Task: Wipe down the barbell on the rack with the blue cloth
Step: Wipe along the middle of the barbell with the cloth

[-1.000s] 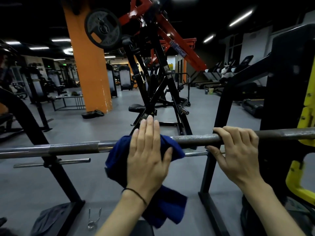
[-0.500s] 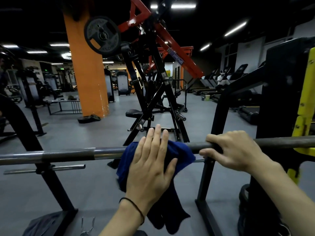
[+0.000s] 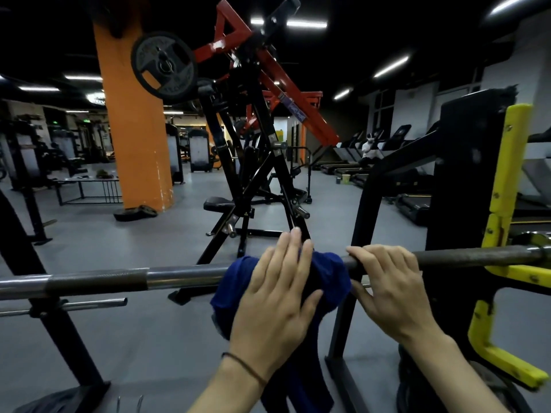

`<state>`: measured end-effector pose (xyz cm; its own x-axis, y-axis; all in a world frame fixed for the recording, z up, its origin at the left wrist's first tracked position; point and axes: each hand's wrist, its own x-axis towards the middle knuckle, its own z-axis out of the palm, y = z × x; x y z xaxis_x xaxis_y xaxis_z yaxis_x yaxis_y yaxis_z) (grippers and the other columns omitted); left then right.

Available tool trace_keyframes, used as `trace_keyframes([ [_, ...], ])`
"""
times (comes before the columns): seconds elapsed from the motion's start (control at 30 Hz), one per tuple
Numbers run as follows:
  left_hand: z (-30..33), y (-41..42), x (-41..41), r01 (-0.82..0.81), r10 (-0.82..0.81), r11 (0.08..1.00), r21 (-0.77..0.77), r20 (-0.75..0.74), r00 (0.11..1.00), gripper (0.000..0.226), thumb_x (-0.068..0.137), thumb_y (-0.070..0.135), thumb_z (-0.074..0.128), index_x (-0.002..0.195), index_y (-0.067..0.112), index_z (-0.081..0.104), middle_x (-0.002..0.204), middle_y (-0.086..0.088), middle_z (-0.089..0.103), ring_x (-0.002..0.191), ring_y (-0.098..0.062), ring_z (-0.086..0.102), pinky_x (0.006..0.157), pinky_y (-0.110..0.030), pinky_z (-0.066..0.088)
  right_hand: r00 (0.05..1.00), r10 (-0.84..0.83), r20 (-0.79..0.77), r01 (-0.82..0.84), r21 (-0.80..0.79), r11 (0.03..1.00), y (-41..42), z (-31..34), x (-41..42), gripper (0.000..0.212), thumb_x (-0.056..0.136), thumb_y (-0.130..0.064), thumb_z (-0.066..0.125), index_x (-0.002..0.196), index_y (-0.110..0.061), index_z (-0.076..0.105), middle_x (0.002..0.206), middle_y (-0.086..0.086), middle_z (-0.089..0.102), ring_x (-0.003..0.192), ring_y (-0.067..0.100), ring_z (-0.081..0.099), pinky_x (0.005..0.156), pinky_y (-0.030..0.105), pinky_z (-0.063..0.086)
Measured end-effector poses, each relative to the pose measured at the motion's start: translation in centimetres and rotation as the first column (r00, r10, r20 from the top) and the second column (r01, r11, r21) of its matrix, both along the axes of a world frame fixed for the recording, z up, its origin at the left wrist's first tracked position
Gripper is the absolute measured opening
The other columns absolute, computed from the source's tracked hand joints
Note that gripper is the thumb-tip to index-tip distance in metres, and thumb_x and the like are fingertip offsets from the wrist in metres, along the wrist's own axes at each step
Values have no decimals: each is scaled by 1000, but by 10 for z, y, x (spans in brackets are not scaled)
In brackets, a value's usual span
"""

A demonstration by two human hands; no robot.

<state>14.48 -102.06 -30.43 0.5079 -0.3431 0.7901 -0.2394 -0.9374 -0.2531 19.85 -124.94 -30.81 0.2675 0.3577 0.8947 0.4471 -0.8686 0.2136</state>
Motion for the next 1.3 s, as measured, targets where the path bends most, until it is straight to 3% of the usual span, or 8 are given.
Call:
trace_keyframes([
  [0.13, -17, 23, -5, -54, 55, 998, -24, 33, 998, 71, 103, 46, 35, 160, 8, 17, 169, -9, 12, 156, -23, 11, 125, -43, 12, 999, 1, 41, -2, 31, 1000, 1, 3, 4, 48, 98, -49, 51, 118, -8, 66, 104, 7, 65, 95, 29, 57, 92, 44, 41],
  [0.27, -3, 10, 1, -54, 58, 996, -78, 48, 997, 72, 103, 48, 35, 158, 3, 23, 167, -13, 18, 155, -25, 13, 126, -41, 10, 996, 34, 81, -28, -69, 997, -1, 14, 8, 43, 101, -49, 48, 106, -9, 64, 88, 7, 62, 73, 33, 58, 72, 46, 47],
  [0.47, 25, -12, 14, -69, 72, 987, -148, 12, 997, 70, 106, 51, 27, 152, -2, 36, 160, -19, 33, 152, -29, 25, 124, -44, 20, 987, 59, -152, -84, -164, 983, -7, 47, 7, 45, 96, -59, 40, 85, -21, 62, 63, -9, 57, 48, 21, 55, 47, 27, 31],
  [0.57, 19, 4, 8, -49, 48, 991, -125, -13, 999, 70, 106, 52, 26, 155, 1, 30, 163, -16, 27, 154, -26, 20, 125, -43, 19, 992, 49, -114, -59, -85, 995, -5, 39, 3, 50, 98, -61, 38, 85, -20, 64, 67, -8, 58, 54, 20, 54, 53, 28, 27],
  [0.67, 10, 44, -3, -110, 109, 988, -108, -17, 994, 70, 107, 52, 25, 158, 5, 23, 166, -13, 19, 155, -24, 13, 126, -43, 15, 999, 25, -39, -26, -24, 999, -8, 23, 2, 53, 101, -58, 42, 101, -13, 69, 88, 2, 62, 73, 26, 55, 66, 38, 38],
  [0.83, 8, 30, -5, -174, 174, 945, -275, -23, 984, 72, 106, 51, 23, 158, 2, 21, 166, -16, 19, 155, -28, 12, 125, -47, 15, 999, -38, 4, 37, 63, 997, -2, 2, -2, 55, 102, -53, 41, 115, -6, 68, 110, 10, 62, 96, 32, 54, 90, 47, 38],
  [1.03, 5, -46, 12, 29, -30, 994, -108, -16, 999, 71, 105, 47, 37, 159, 5, 20, 167, -15, 17, 155, -26, 12, 126, -41, 9, 998, -61, 9, 60, 89, 994, 2, -1, -1, 38, 90, -33, 51, 113, -7, 67, 108, 9, 62, 97, 36, 58, 94, 46, 37],
  [1.3, -6, 56, -9, -144, 150, 973, -182, 18, 989, 70, 105, 50, 26, 159, 5, 22, 166, -14, 20, 155, -28, 14, 126, -43, 9, 999, -50, 10, 48, 125, 991, 3, -2, -1, 46, 99, -46, 46, 115, -8, 67, 109, 8, 62, 100, 32, 52, 96, 47, 36],
])
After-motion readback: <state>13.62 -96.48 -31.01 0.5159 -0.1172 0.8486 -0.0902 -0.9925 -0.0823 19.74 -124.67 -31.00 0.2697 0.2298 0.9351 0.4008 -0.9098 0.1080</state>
